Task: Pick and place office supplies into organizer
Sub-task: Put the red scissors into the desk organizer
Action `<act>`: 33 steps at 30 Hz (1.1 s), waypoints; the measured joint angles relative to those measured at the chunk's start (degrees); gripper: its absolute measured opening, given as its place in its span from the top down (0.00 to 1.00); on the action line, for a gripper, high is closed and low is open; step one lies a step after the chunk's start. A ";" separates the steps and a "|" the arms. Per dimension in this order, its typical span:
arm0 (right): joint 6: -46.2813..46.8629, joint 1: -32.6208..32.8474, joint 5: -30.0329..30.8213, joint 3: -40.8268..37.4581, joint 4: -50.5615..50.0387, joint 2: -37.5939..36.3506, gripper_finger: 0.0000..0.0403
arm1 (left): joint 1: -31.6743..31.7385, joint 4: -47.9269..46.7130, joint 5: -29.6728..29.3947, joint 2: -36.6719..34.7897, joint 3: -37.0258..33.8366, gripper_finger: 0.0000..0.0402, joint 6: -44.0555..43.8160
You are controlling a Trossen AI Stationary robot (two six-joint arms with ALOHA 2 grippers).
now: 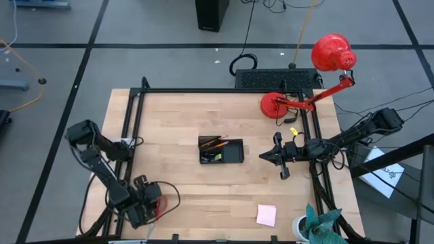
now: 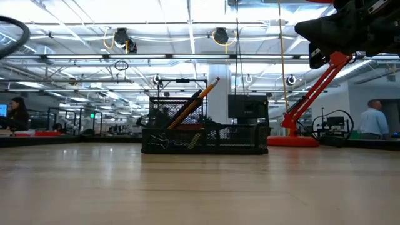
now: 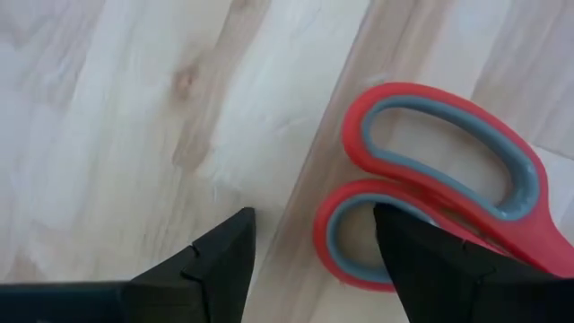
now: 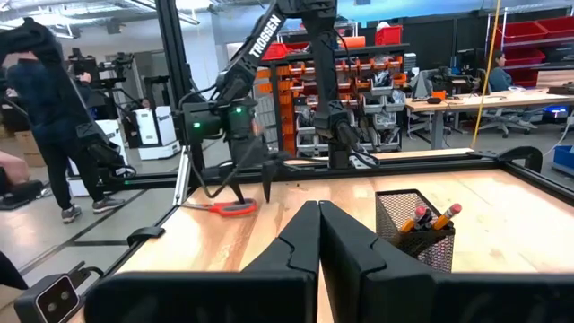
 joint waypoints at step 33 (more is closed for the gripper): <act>0.64 0.00 0.22 0.00 0.03 0.02 1.00 | 4.41 -7.32 -15.36 2.41 9.49 0.96 19.16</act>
